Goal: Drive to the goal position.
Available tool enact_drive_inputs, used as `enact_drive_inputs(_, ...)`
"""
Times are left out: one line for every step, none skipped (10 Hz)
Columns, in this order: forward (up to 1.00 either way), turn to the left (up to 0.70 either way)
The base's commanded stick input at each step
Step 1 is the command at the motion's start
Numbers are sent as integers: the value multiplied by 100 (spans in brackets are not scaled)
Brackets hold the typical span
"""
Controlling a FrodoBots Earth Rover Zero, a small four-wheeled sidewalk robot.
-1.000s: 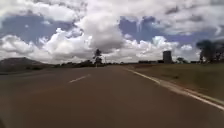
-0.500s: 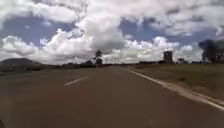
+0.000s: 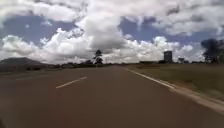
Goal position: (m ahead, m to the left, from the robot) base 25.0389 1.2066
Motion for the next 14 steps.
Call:
enact_drive_inputs(100, 0)
enact_drive_inputs(100, 0)
enact_drive_inputs(100, 0)
enact_drive_inputs(100, 0)
enact_drive_inputs(100, 0)
enact_drive_inputs(100, 0)
enact_drive_inputs(100, 0)
enact_drive_inputs(100, 0)
enact_drive_inputs(100, -11)
enact_drive_inputs(100, -22)
enact_drive_inputs(100, -30)
enact_drive_inputs(100, -28)
enact_drive_inputs(100, 0)
enact_drive_inputs(100, 0)
